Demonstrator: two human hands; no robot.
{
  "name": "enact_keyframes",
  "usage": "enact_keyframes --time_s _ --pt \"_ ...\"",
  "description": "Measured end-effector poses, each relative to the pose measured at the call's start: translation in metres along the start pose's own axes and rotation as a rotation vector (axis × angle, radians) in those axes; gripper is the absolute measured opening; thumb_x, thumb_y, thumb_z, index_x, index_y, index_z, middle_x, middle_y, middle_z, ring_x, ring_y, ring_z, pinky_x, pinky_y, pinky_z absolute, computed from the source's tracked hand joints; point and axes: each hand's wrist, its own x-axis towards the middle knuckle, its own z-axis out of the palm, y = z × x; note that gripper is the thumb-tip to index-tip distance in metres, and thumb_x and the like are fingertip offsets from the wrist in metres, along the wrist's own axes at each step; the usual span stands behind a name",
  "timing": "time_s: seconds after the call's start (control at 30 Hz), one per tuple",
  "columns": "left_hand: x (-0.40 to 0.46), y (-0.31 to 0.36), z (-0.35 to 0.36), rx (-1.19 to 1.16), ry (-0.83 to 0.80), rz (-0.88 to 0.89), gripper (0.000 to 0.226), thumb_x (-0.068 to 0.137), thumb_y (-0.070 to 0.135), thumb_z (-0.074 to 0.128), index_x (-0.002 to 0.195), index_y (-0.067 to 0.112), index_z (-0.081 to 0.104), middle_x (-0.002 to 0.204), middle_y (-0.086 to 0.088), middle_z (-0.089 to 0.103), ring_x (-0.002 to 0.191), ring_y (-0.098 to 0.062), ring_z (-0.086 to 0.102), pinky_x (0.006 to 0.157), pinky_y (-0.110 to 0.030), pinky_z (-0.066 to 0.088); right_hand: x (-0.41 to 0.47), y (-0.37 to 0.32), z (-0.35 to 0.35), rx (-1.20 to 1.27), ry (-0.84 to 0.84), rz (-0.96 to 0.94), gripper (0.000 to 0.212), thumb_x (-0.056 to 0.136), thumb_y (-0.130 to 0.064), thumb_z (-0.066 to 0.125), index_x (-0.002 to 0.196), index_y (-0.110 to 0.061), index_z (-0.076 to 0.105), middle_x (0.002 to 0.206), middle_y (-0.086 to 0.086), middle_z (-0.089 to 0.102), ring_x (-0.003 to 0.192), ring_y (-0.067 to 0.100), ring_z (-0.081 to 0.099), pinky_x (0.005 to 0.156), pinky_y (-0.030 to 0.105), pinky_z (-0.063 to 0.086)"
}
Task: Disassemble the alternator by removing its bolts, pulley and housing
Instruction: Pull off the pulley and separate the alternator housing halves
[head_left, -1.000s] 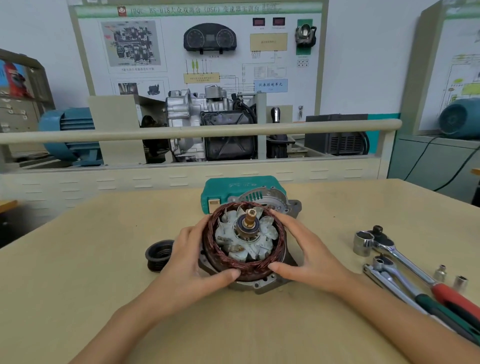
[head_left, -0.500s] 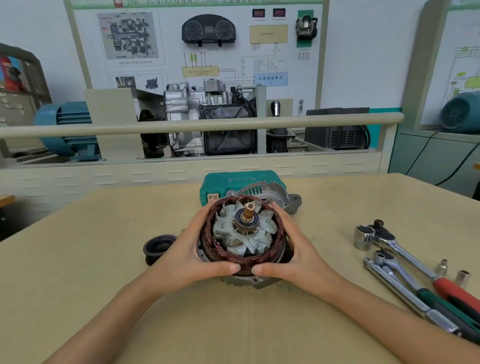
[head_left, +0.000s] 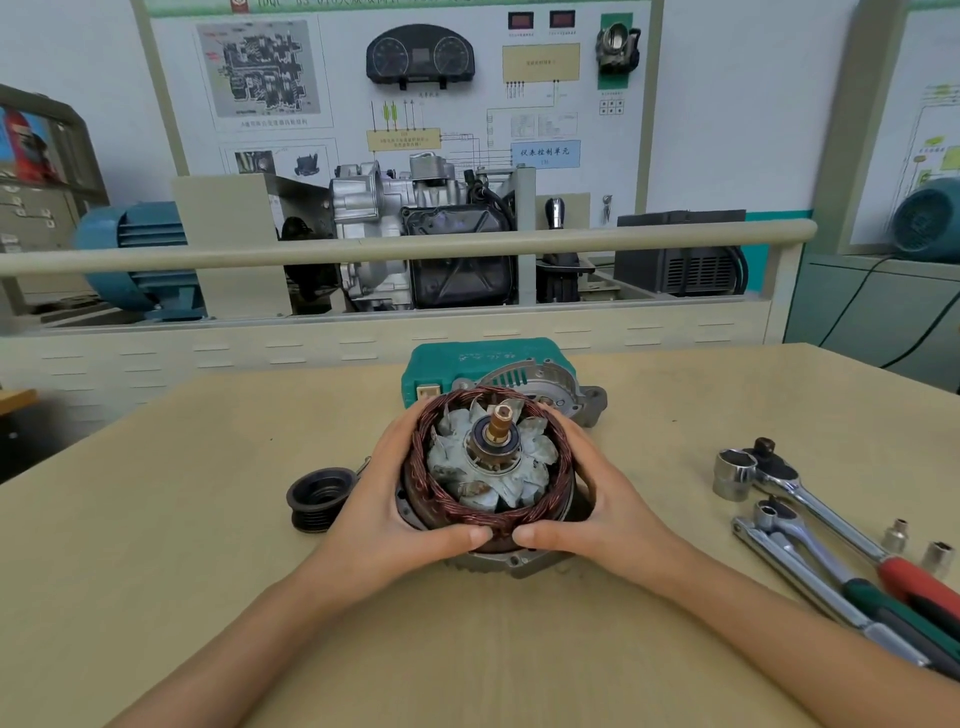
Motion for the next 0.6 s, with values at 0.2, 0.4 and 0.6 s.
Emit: enact_keyframes --time_s 0.2,0.4,0.6 --pt "-0.010 0.009 0.016 0.235 0.214 0.081 0.099 0.053 0.056 0.079 0.139 0.029 0.039 0.134 0.018 0.044 0.132 -0.005 0.040 0.110 -0.030 0.037 -0.003 0.005 -0.010 0.046 -0.051 0.038 0.095 0.060 -0.038 0.084 0.141 -0.039 0.034 0.147 -0.019 0.038 0.136 0.001 0.033 0.110 0.026 0.033" --pt "-0.019 0.016 0.042 0.392 0.442 -0.036 0.102 0.041 0.074 0.069 0.130 0.044 0.029 0.123 0.041 0.025 0.120 0.027 0.013 0.114 -0.049 0.022 -0.015 0.001 -0.012 -0.049 -0.039 0.075 0.084 0.075 -0.052 0.069 0.145 -0.038 0.025 0.153 -0.019 0.026 0.140 -0.003 0.021 0.117 0.035 0.023" --pt "-0.019 0.024 0.041 0.421 0.462 -0.079 0.106 0.034 0.080 0.066 0.124 0.039 0.026 0.110 0.052 0.017 0.110 0.035 0.006 0.109 -0.050 0.031 -0.016 -0.004 0.005 -0.219 -0.012 0.089 0.118 0.058 -0.077 0.064 0.150 -0.036 0.003 0.154 -0.025 0.007 0.141 -0.009 0.004 0.119 0.034 0.016"
